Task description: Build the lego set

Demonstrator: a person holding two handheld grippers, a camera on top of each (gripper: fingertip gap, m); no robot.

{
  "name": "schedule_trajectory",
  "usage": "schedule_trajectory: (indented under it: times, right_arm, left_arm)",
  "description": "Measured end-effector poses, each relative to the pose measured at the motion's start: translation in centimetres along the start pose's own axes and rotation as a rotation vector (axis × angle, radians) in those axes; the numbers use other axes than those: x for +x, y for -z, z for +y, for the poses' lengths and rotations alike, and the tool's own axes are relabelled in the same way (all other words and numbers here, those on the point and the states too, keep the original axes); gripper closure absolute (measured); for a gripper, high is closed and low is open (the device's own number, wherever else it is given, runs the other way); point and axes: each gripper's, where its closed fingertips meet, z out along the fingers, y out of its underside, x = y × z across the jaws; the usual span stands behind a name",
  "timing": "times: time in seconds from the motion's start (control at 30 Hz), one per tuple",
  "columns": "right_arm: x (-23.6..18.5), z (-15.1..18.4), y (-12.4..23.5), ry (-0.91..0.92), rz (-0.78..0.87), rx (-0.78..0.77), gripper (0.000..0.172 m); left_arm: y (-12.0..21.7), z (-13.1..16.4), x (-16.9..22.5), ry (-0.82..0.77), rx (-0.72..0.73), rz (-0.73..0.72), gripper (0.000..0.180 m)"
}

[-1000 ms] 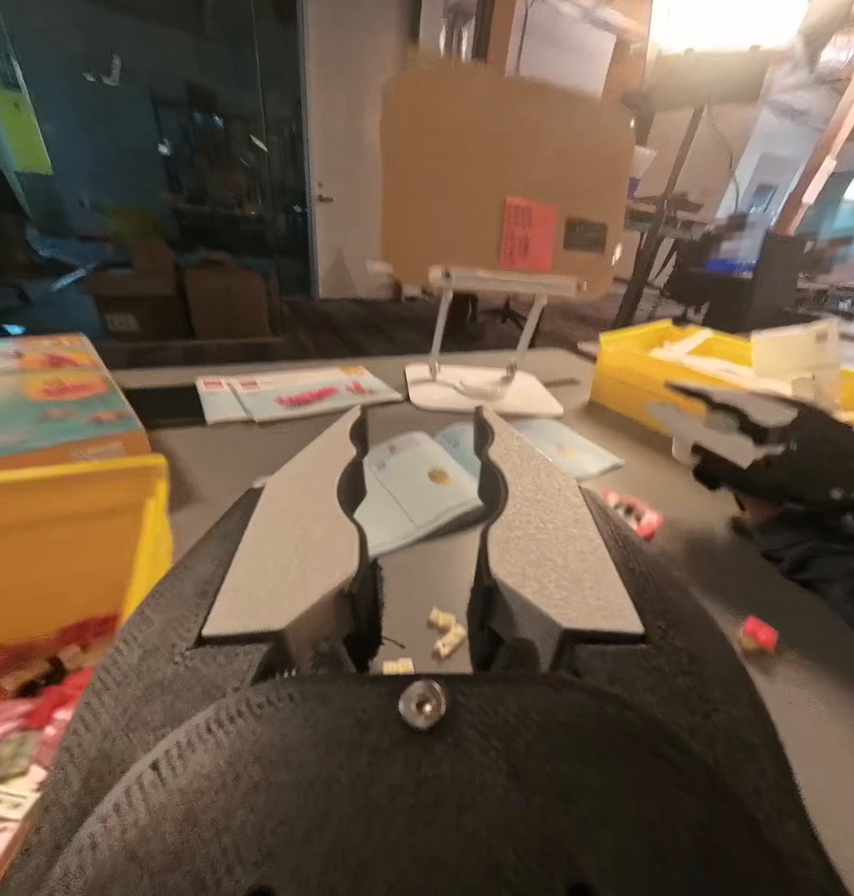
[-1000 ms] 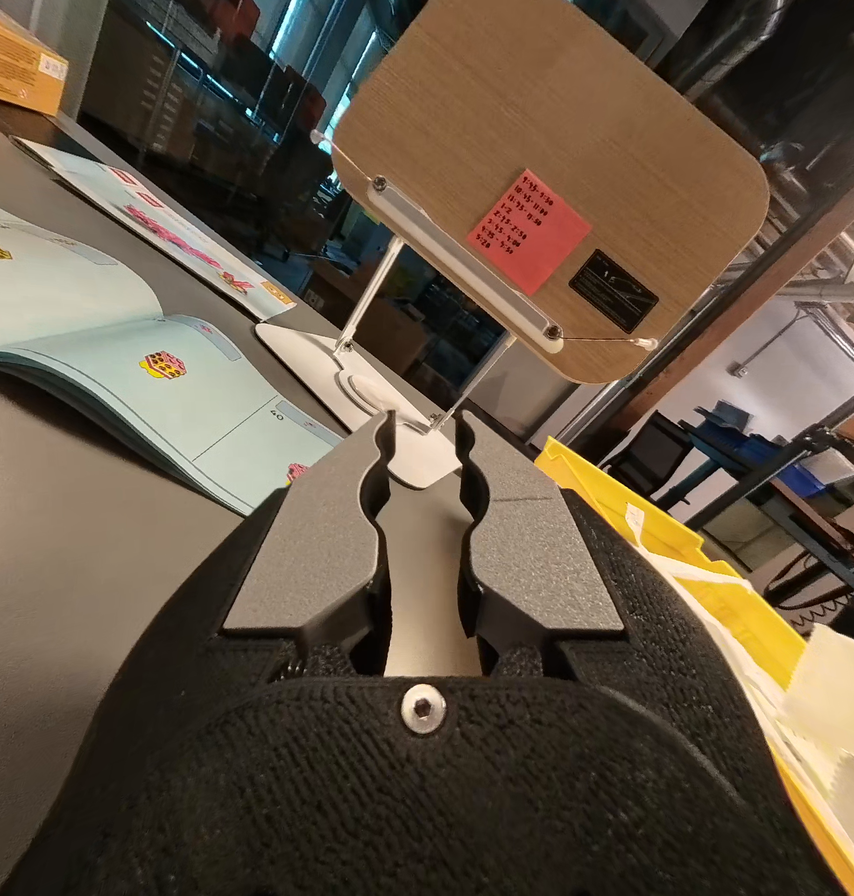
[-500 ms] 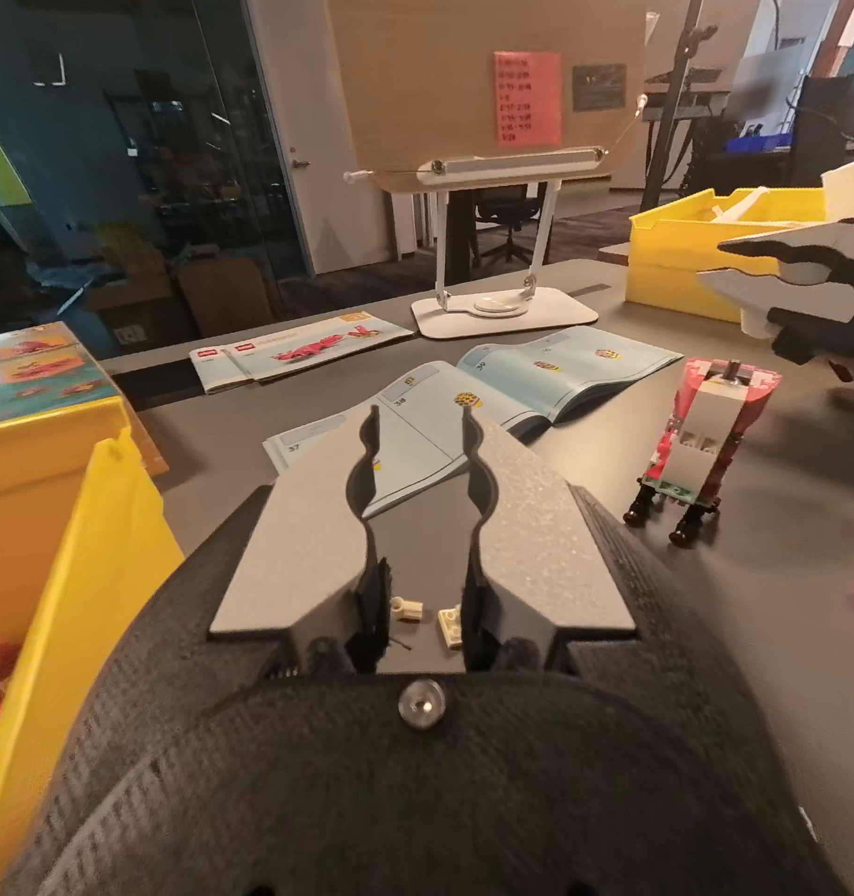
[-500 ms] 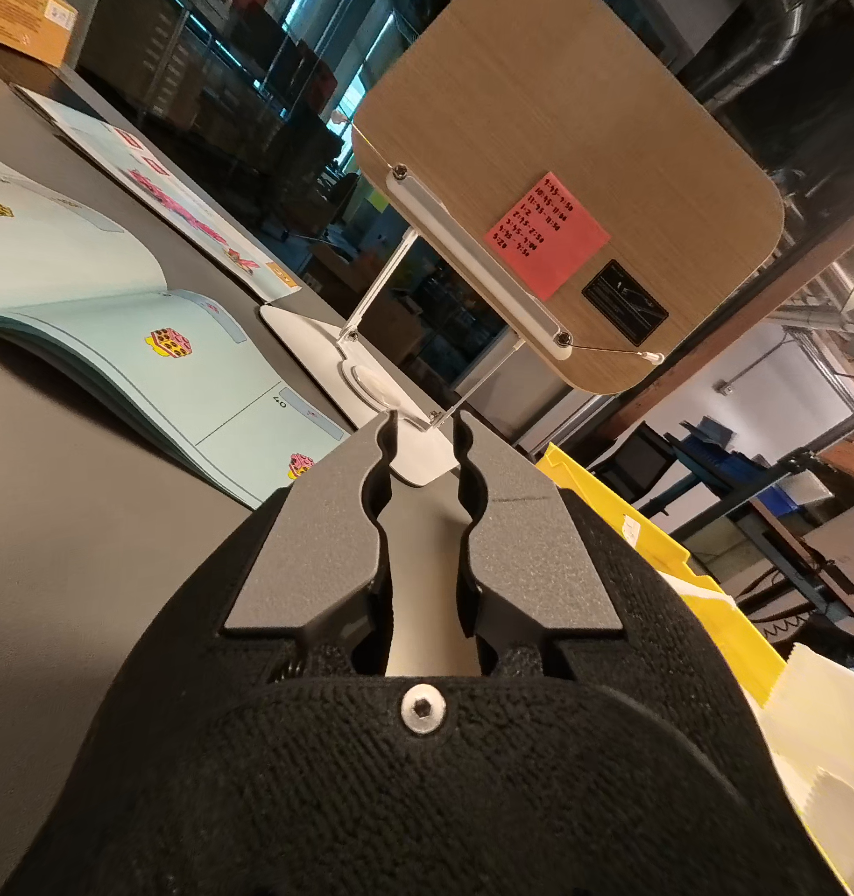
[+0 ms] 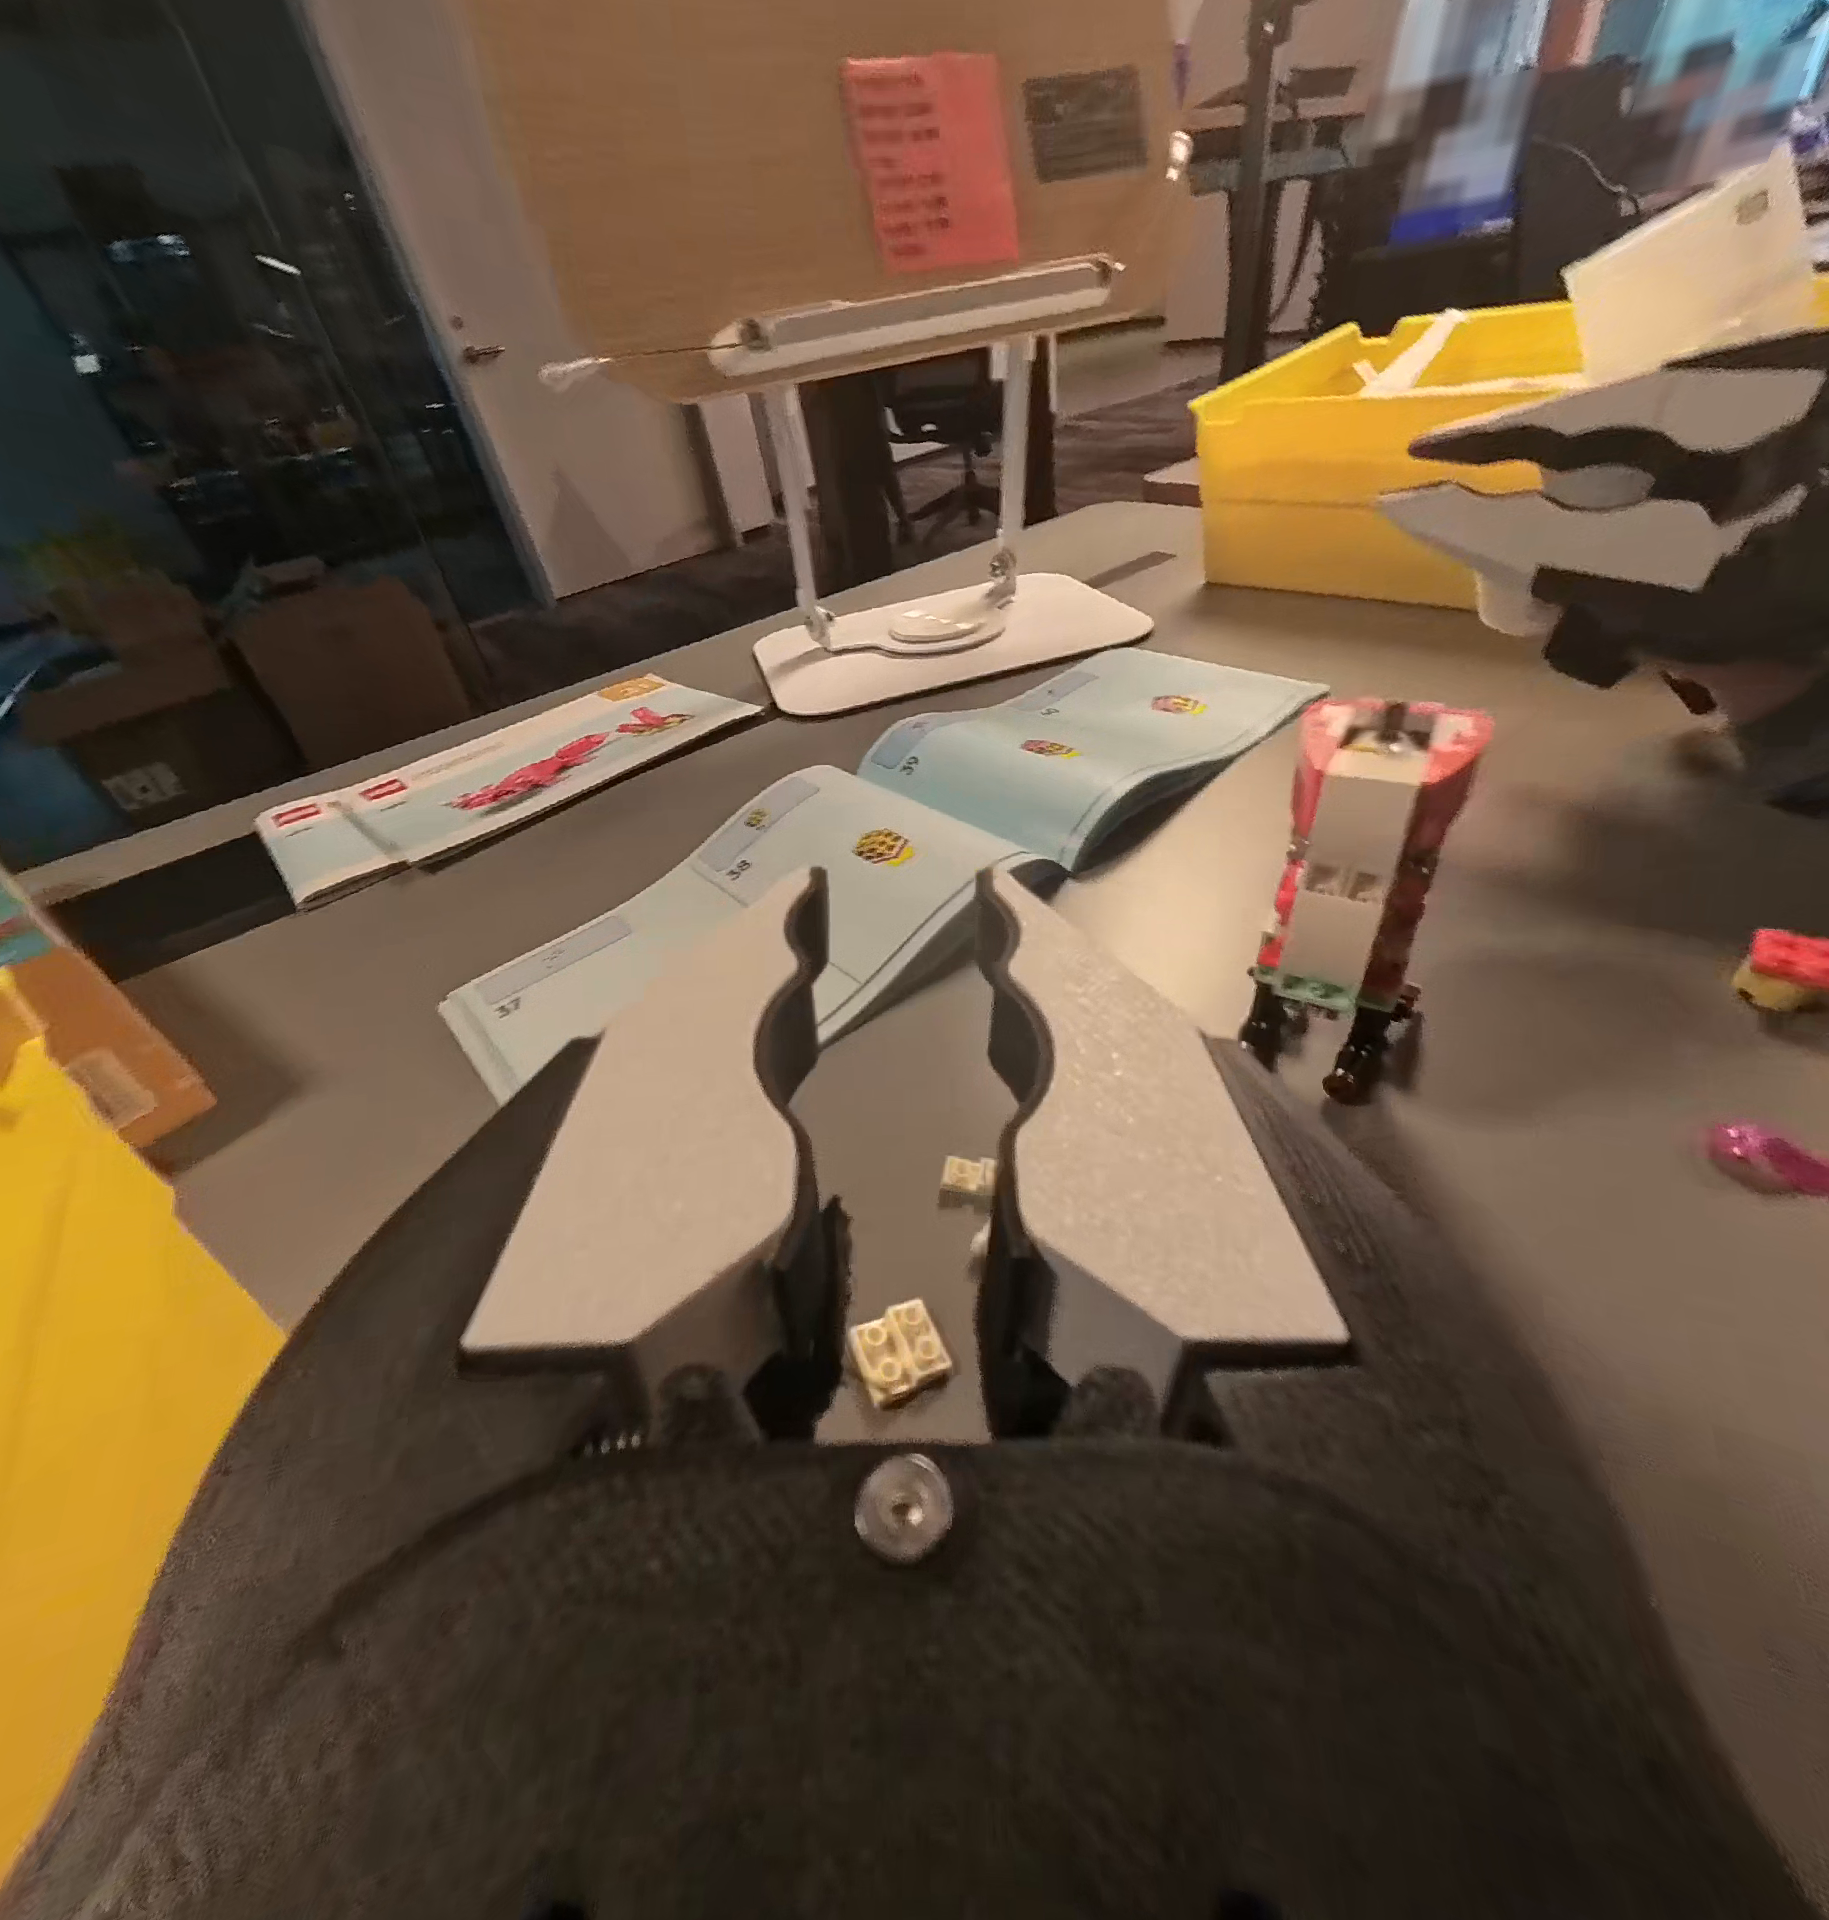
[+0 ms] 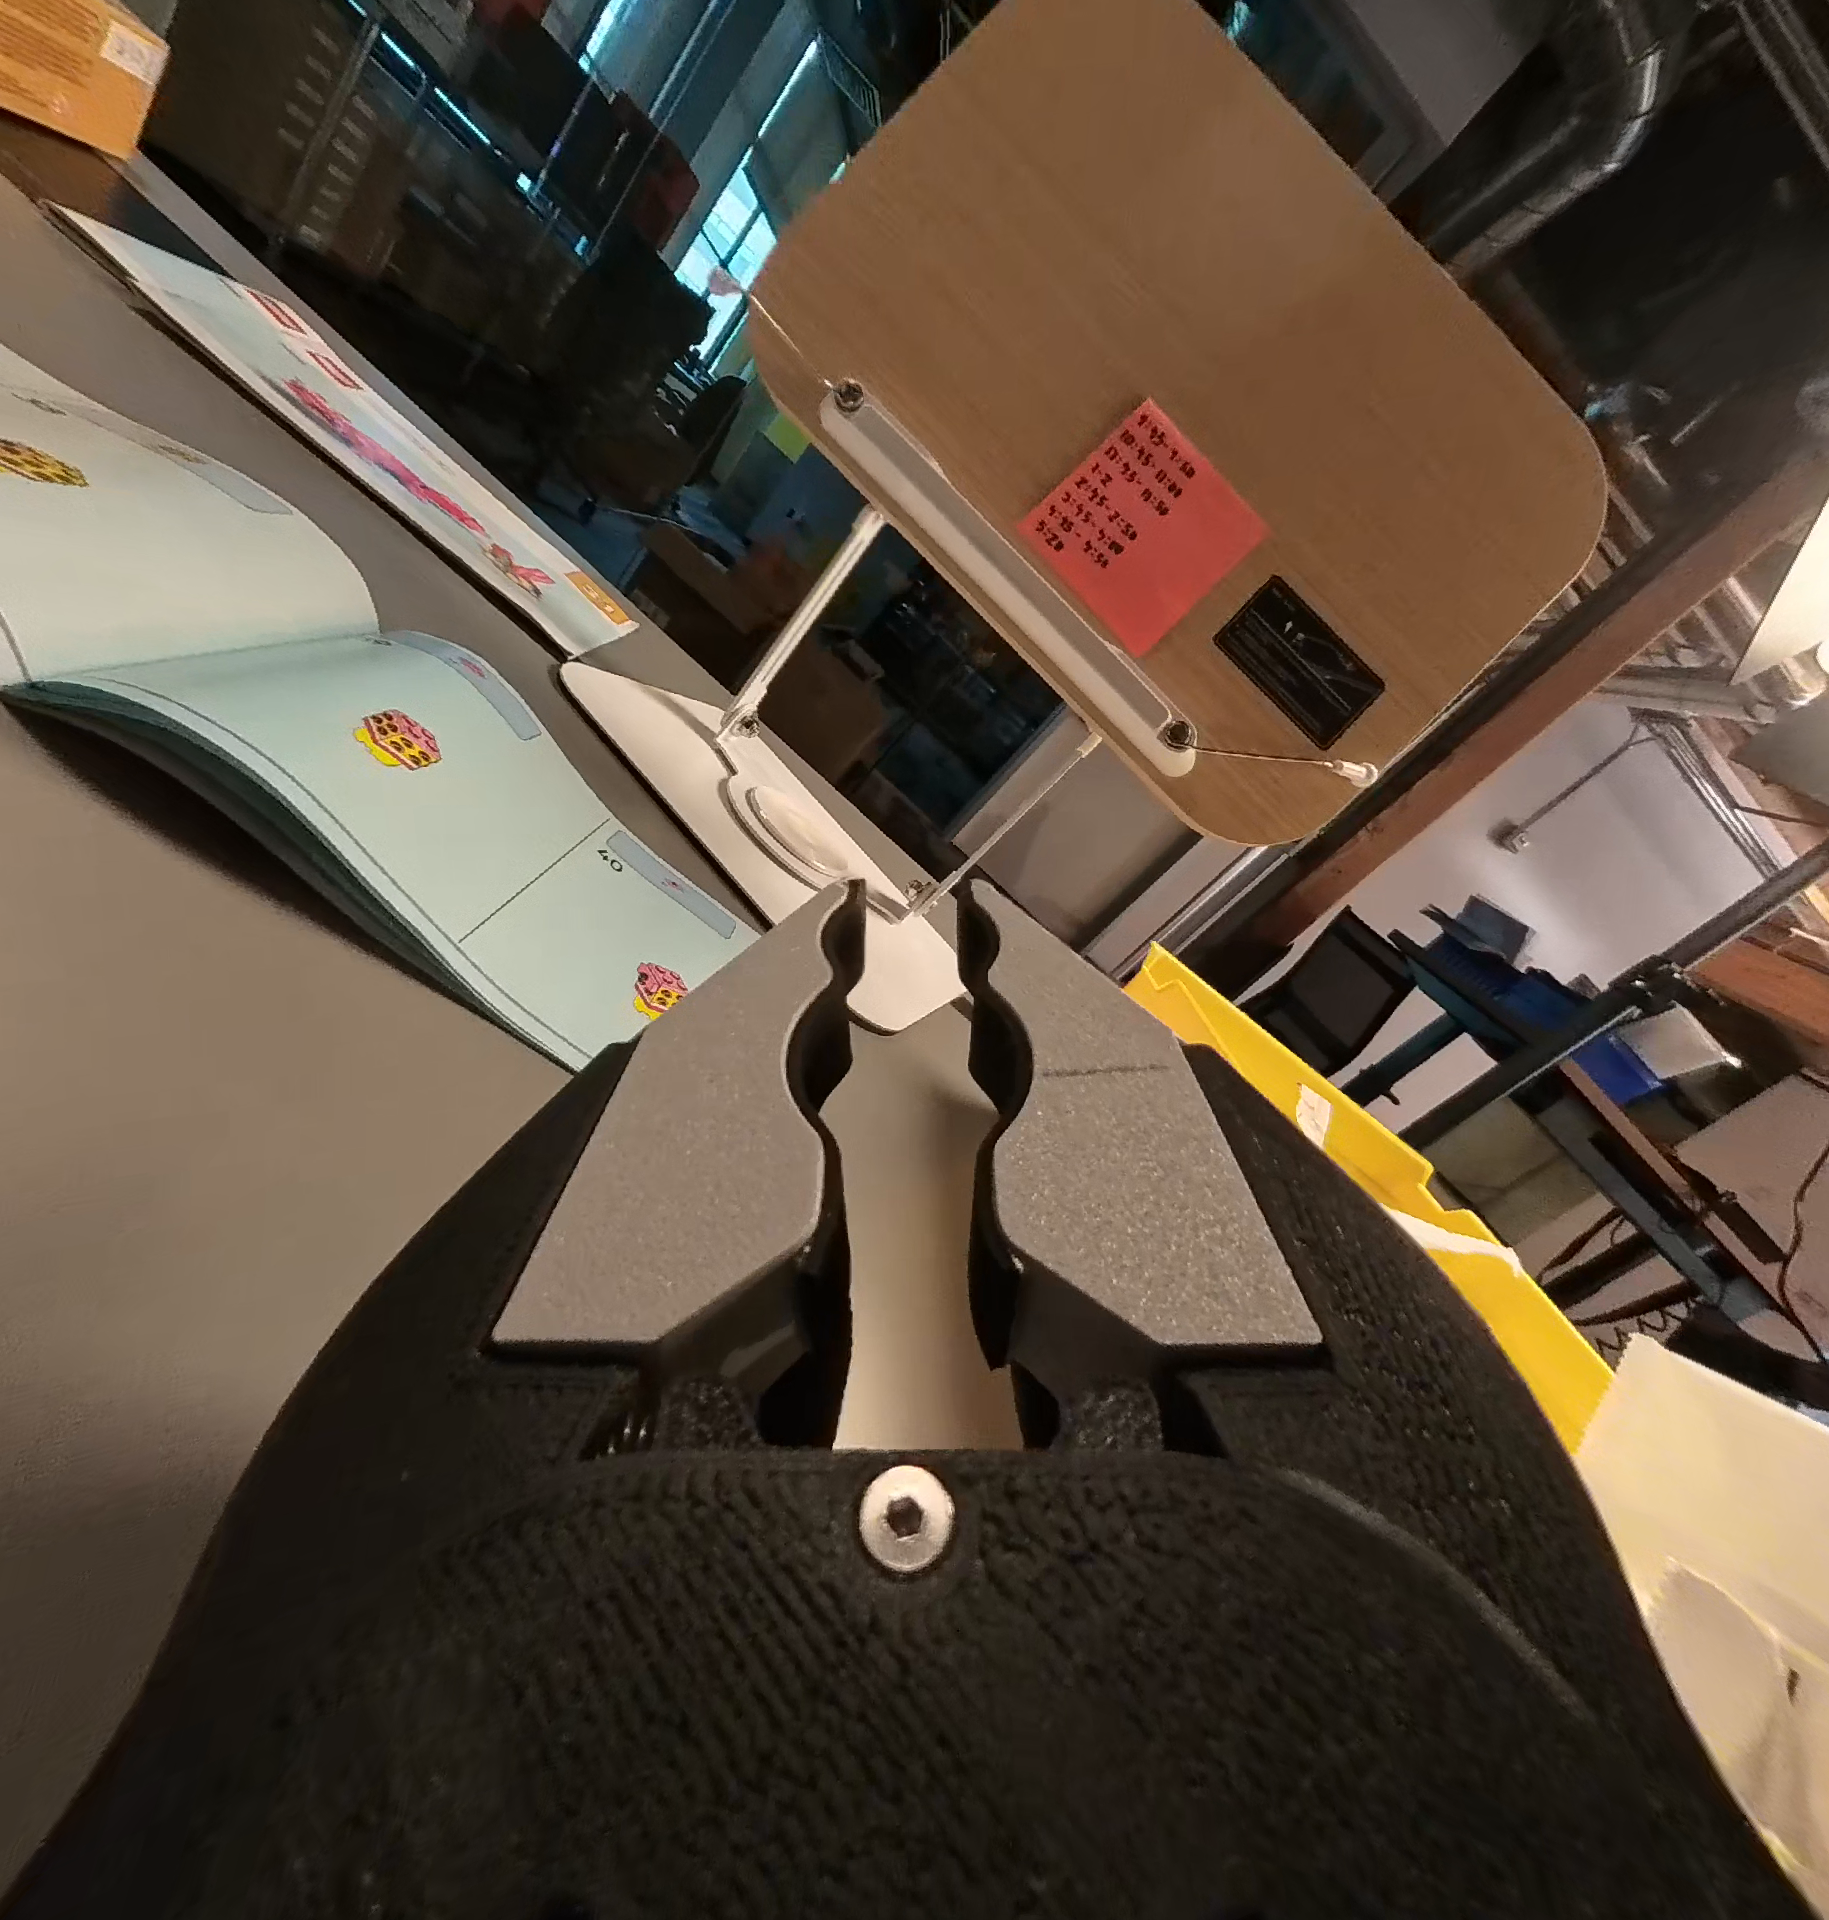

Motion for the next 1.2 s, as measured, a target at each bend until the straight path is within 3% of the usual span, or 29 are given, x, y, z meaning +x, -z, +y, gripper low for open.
schedule_trajectory:
  times: [0.4,0.7,1.2]
  right_arm:
    - [-2.6,-0.6,-0.8,0.112,-0.116,0.048,0.161]
    - [-3.4,-0.7,-1.0,0.144,-0.141,0.057,0.161]
    - [-2.7,-1.9,-0.6,0.093,-0.122,0.121,0.163]
  left_arm:
    - [-0.7,0.5,4.3,-0.268,-0.028,0.101,0.156]
    - [-0.4,-0.6,2.7,-0.051,-0.012,0.063,0.156]
    - [-0.6,-0.3,2.7,-0.026,-0.009,0.052,0.155]
